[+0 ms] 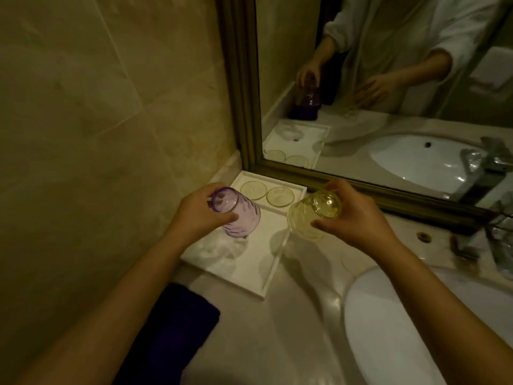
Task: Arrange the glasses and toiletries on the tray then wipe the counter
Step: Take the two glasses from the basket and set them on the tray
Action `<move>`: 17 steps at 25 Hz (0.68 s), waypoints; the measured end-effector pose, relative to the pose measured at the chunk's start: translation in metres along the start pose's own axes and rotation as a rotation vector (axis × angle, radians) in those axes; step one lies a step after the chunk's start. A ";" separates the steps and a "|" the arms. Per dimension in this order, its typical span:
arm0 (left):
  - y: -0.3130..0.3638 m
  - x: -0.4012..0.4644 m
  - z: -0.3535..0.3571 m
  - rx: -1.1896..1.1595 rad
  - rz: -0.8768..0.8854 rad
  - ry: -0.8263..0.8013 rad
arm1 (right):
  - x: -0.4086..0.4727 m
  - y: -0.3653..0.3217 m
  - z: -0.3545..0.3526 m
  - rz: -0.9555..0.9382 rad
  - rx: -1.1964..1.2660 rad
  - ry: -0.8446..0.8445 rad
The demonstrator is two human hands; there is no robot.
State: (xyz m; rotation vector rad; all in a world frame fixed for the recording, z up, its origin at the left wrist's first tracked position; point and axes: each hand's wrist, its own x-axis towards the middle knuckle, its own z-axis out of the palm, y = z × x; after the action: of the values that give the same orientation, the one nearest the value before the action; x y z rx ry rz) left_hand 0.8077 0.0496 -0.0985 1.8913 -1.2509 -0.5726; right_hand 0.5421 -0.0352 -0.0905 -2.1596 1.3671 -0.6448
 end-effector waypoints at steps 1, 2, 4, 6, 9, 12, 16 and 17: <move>-0.006 0.011 -0.004 0.002 0.021 -0.027 | 0.003 -0.005 0.007 0.024 -0.012 0.026; -0.011 0.022 -0.007 0.007 0.045 -0.050 | 0.006 -0.011 0.015 0.045 -0.027 0.053; -0.016 0.041 -0.009 0.014 0.096 -0.071 | 0.014 -0.022 0.028 0.090 -0.052 0.104; -0.018 0.063 -0.007 0.015 0.132 -0.070 | 0.027 -0.031 0.039 0.116 -0.063 0.147; -0.023 0.094 0.004 0.039 0.156 -0.061 | 0.056 -0.035 0.058 0.115 -0.060 0.193; -0.031 0.127 0.021 0.103 0.163 -0.053 | 0.094 -0.027 0.082 0.122 -0.037 0.212; -0.043 0.165 0.045 0.198 0.115 -0.063 | 0.138 -0.010 0.113 0.146 -0.066 0.171; -0.045 0.173 0.051 0.224 0.110 -0.080 | 0.145 -0.005 0.119 0.151 -0.075 0.170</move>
State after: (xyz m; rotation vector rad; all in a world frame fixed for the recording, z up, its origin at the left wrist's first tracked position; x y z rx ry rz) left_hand 0.8676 -0.1167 -0.1563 1.9819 -1.5148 -0.4702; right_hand 0.6755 -0.1467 -0.1600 -2.0729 1.6501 -0.7418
